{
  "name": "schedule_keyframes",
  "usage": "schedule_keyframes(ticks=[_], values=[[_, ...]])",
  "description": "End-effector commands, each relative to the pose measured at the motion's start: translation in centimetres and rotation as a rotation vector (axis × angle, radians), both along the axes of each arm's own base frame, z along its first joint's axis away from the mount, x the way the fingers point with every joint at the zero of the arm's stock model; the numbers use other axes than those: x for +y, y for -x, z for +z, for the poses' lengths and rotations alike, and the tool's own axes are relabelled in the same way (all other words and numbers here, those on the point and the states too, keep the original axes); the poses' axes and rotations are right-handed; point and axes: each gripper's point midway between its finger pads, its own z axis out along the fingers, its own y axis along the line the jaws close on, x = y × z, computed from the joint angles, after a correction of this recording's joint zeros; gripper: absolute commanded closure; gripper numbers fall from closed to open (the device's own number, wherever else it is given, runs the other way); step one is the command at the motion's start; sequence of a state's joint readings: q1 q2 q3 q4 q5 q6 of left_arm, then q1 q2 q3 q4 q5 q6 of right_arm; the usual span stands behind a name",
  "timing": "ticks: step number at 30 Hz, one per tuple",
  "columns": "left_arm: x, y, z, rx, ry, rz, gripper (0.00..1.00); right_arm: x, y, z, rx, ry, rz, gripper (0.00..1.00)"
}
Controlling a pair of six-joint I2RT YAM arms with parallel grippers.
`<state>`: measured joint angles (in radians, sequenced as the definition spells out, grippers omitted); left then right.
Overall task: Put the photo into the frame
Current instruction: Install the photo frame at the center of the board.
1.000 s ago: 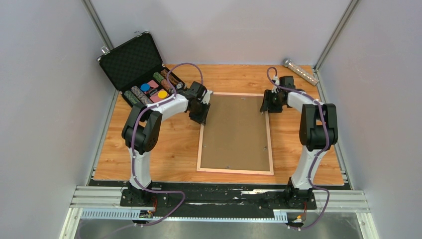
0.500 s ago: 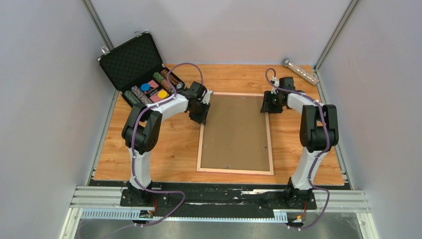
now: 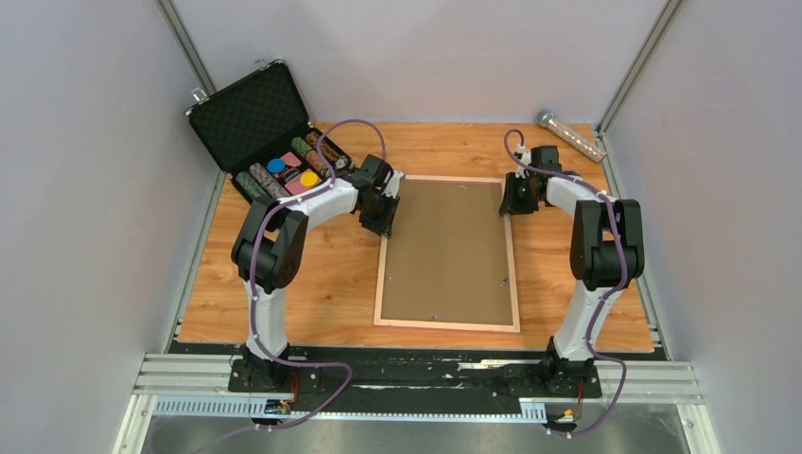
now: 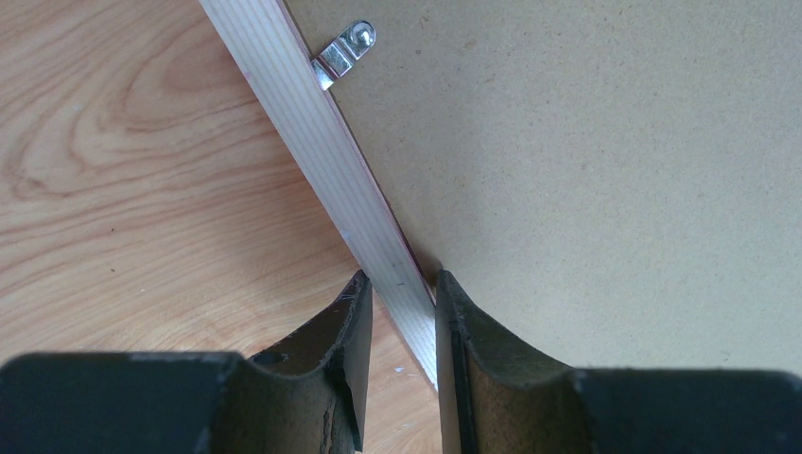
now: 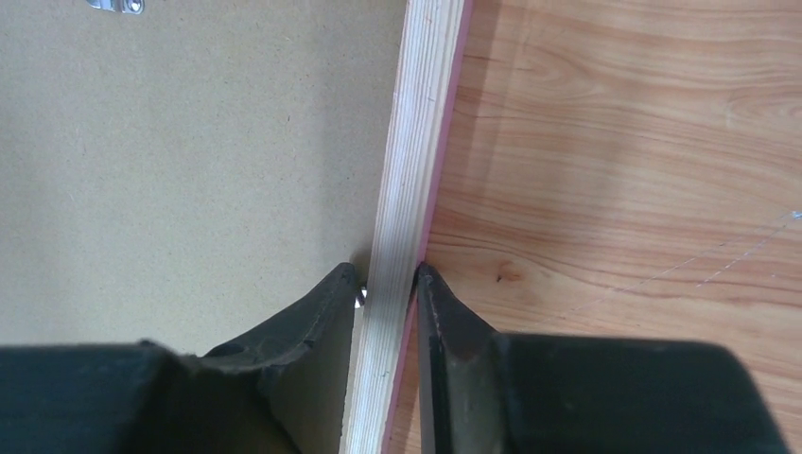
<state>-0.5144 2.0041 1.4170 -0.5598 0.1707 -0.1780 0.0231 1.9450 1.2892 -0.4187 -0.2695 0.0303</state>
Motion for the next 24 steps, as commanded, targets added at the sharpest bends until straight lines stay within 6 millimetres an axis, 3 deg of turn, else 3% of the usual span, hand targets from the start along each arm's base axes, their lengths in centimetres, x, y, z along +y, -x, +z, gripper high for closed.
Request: schedule_keyframes(ticks=[1, 13, 24], values=[[0.1, 0.6, -2.5, 0.036, -0.037, -0.023, 1.0, -0.4, 1.1, -0.1, 0.013, 0.052, 0.051, 0.74], [0.2, 0.5, -2.4, 0.032, -0.039, -0.022, 1.0, 1.0, 2.0, 0.1, 0.009, -0.001, 0.165, 0.76], [0.2, 0.5, -2.5, 0.034, -0.04, -0.022, 1.0, 1.4, 2.3, 0.5, -0.012, -0.007, 0.261, 0.66]])
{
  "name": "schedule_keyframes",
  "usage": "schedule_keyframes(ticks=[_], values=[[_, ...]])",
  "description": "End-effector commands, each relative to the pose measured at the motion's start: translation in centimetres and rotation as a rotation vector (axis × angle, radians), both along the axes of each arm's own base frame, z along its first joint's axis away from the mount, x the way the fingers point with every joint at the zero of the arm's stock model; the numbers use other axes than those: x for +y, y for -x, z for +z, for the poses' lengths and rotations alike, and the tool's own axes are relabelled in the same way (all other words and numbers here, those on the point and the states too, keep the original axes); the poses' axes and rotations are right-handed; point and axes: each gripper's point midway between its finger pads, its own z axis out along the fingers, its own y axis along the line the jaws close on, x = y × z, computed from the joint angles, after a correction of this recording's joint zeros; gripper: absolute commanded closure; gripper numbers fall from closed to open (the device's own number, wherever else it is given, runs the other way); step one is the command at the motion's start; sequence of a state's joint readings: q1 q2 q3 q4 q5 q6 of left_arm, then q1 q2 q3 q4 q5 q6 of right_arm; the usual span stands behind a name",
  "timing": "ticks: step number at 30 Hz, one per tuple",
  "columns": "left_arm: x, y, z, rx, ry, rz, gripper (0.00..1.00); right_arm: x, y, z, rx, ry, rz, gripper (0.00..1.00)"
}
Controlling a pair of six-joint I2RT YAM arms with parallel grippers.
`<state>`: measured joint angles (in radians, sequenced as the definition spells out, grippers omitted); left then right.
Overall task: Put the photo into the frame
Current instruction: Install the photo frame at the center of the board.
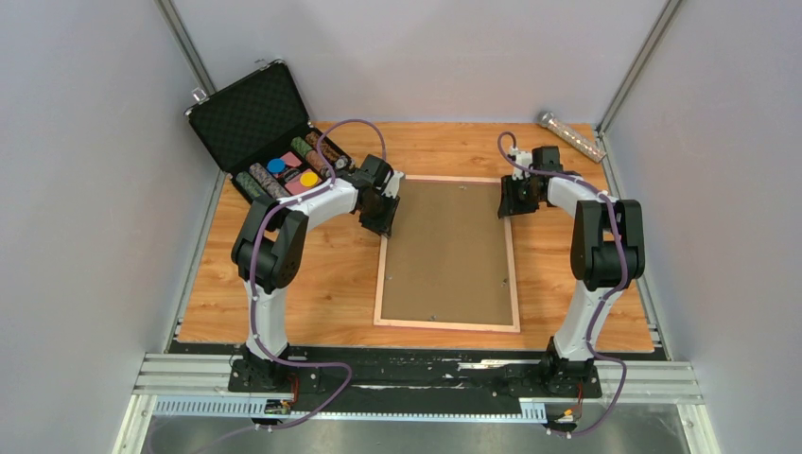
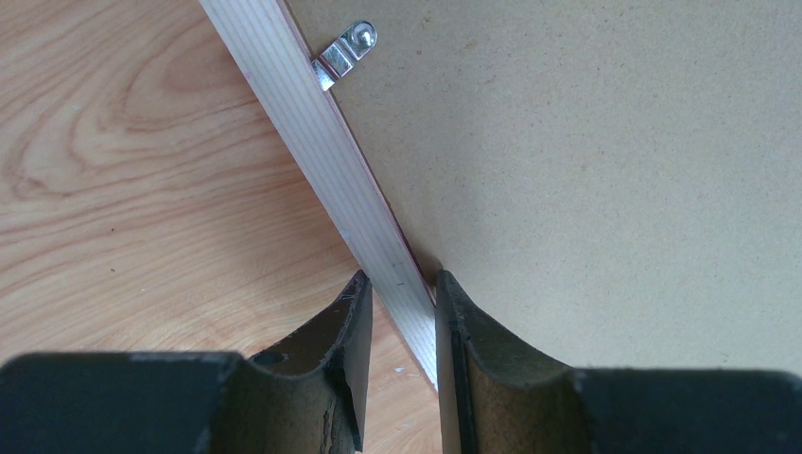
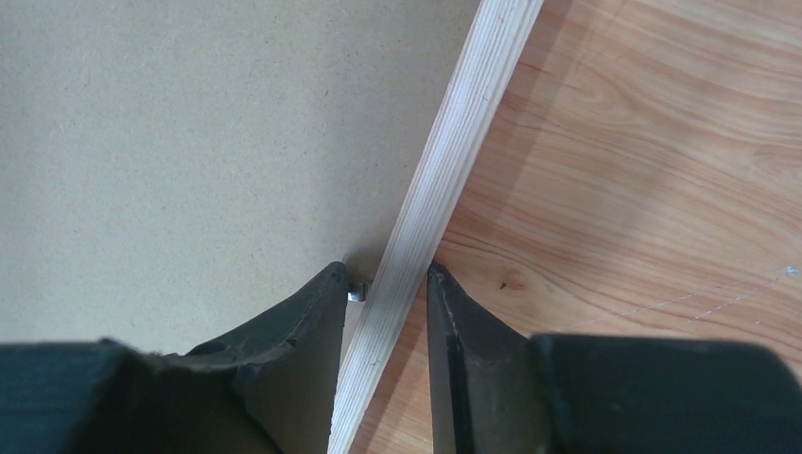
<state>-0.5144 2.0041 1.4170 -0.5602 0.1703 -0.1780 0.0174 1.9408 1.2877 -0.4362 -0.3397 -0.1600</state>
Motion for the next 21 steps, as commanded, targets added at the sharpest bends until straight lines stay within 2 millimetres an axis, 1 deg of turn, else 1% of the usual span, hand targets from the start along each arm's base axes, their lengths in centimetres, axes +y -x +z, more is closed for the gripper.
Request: schedule_keyframes(ticks=[1, 9, 12, 13, 16, 21], values=[[0.2, 0.5, -2.5, 0.034, -0.04, -0.023, 1.0, 1.2, 1.8, 0.5, 0.035, -0.034, 0.072, 0.66], [0.2, 0.5, -2.4, 0.031, -0.038, -0.023, 1.0, 1.0, 1.0, 1.3, 0.036, -0.072, 0.017, 0.66], [0.2, 0.5, -2.4, 0.032, -0.038, -0.022, 1.0, 1.4, 0.8, 1.5, 0.049, -0.105, -0.011, 0.63], [0.2, 0.5, -2.4, 0.031, -0.038, -0.022, 1.0, 0.3, 0.5, 1.5, 0.055, -0.118, -0.05, 0.62], [0.2, 0.5, -2.3, 0.03, -0.037, -0.022, 1.0, -0.2, 0.3, 1.4, 0.081, -0.16, -0.099, 0.59], [0.2, 0.5, -2.3, 0.032, -0.036, -0.021, 1.0, -0.5, 0.1, 1.2, 0.098, -0.168, -0.133, 0.58]])
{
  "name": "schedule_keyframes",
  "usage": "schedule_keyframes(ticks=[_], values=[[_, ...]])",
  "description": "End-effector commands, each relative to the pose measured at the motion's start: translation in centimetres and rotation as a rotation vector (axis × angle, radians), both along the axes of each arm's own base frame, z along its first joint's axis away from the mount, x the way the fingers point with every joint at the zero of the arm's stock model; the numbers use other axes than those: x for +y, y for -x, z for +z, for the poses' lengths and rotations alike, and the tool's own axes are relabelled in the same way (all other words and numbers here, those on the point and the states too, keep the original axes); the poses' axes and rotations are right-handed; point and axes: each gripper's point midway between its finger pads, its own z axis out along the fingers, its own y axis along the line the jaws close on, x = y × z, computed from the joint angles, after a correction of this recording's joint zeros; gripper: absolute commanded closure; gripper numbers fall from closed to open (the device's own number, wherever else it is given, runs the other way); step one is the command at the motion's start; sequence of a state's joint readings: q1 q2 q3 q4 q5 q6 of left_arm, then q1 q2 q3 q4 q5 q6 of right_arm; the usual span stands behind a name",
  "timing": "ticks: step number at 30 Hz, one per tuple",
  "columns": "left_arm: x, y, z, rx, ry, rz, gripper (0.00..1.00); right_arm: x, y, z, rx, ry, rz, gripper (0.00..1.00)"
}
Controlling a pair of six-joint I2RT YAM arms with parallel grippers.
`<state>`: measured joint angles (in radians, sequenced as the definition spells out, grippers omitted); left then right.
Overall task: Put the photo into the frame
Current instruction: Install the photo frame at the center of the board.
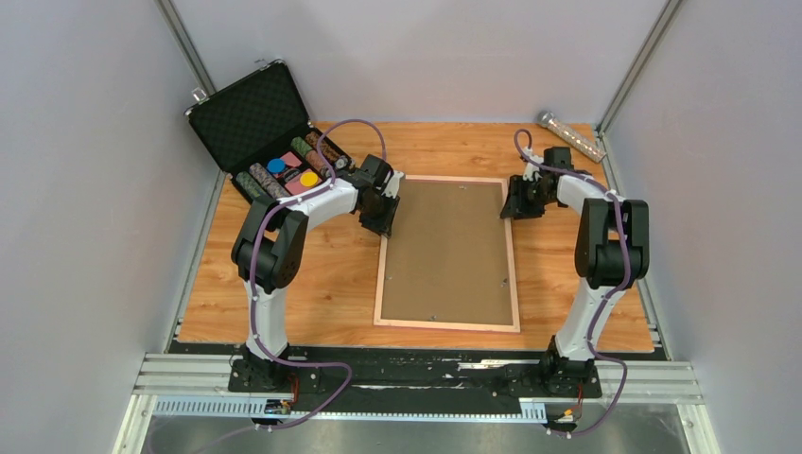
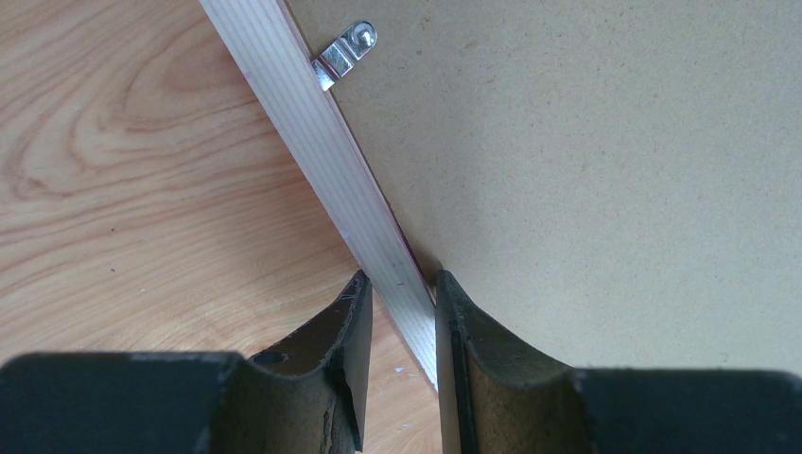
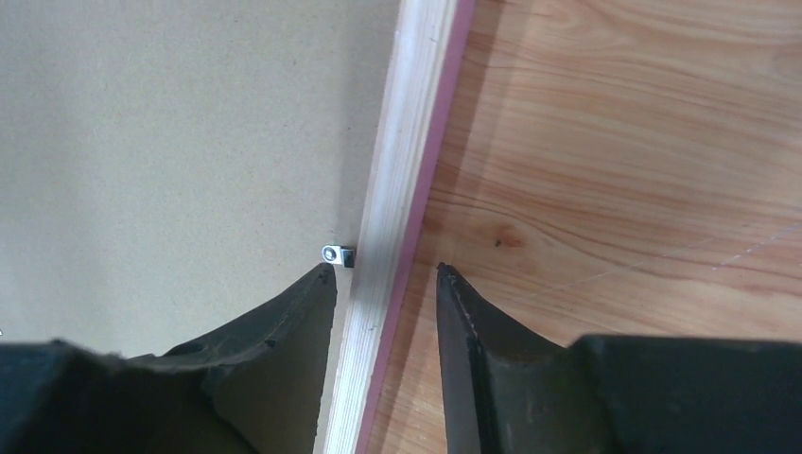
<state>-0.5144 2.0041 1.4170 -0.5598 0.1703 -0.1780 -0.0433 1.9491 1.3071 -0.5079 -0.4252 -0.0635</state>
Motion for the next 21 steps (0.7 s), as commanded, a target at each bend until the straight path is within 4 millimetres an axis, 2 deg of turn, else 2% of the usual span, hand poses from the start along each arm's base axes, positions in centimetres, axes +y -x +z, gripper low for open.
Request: schedule_keyframes(ticks=[1, 21], values=[[0.18, 0.55, -2.33, 0.033, -0.036, -0.023, 1.0, 0.28, -0.96, 0.86, 0.003, -0.047, -0.04, 0.57], [0.17, 0.53, -2.34, 0.034, -0.033, -0.023, 1.0, -0.57, -0.95, 0.13, 0.023, -0.026, -0.078, 0.61]])
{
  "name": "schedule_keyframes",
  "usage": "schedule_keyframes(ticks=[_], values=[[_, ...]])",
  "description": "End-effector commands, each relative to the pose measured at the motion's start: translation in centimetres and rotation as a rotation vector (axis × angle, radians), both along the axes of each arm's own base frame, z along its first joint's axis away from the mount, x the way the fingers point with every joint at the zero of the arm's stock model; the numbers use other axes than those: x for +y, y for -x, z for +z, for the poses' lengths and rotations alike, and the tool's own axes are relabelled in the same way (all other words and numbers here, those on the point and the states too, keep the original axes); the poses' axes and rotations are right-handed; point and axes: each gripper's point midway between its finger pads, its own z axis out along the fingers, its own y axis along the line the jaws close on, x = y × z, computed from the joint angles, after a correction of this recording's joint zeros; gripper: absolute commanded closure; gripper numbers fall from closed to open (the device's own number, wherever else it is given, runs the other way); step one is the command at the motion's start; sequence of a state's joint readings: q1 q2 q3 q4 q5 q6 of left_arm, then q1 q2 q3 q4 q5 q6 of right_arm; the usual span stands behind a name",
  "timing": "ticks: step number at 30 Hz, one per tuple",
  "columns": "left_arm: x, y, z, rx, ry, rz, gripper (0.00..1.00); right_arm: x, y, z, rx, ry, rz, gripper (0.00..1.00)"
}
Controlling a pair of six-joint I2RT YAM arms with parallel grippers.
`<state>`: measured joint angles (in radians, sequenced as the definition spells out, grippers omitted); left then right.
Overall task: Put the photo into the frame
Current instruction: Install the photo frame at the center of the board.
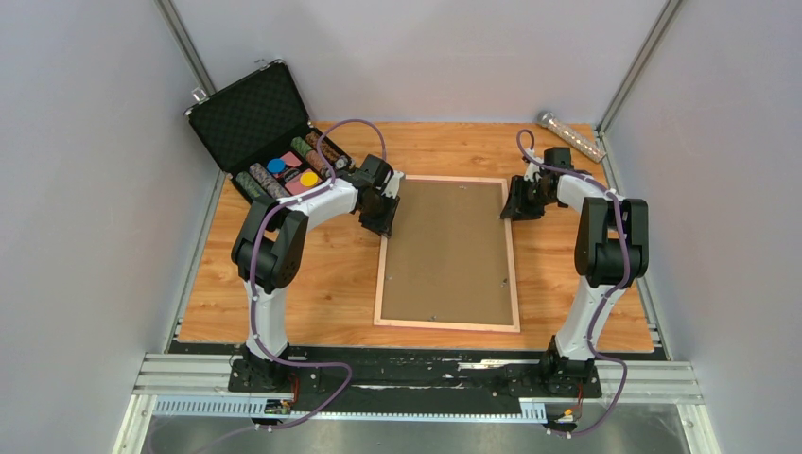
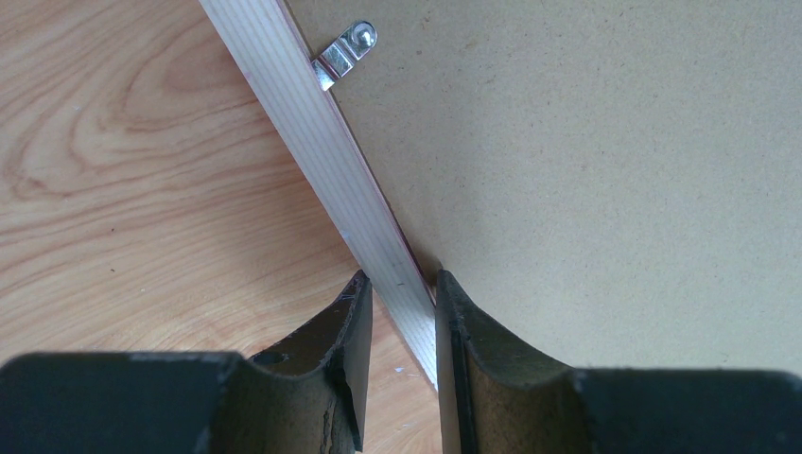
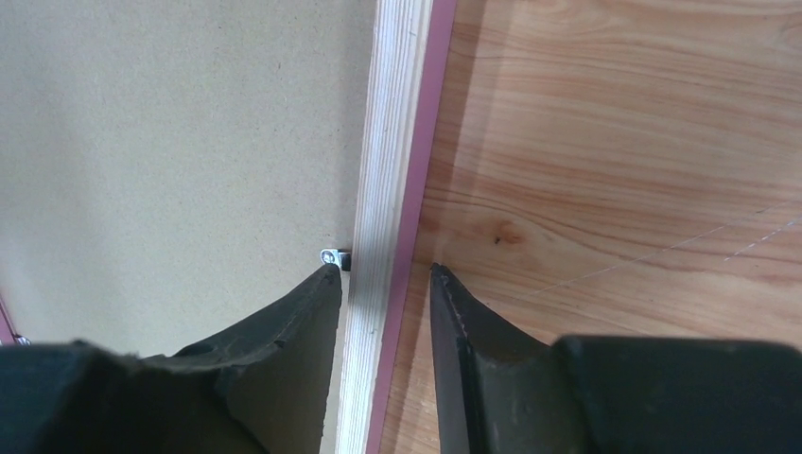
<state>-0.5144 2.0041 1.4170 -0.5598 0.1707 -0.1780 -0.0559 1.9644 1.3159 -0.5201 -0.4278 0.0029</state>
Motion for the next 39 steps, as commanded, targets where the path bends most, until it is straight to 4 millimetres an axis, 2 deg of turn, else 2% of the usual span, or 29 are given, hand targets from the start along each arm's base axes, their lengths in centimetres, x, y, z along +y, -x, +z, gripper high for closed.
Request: schedule_keyframes(ticks=[1, 20, 31, 39], values=[[0.2, 0.6, -2.3, 0.035, -0.033, -0.023, 1.0, -0.4, -1.0, 0.3, -0.02, 0.01, -0.012, 0.62], [0.2, 0.6, -2.5, 0.04, -0.035, -0.026, 1.0, 0.6, -1.9, -0.6, 0.031, -0.065, -0.059, 0.59], [0.1, 0.6, -2.6, 0.042, -0.035, -0.027, 1.0, -0.3, -1.4, -0.7, 0.01, 0.001, -0.036, 0.63], [0.2, 0.6, -2.4, 0.039, -0.036, -0.028, 1.0, -0.2, -0.9, -0.9, -0.003, 0.058, -0.009, 0.65]])
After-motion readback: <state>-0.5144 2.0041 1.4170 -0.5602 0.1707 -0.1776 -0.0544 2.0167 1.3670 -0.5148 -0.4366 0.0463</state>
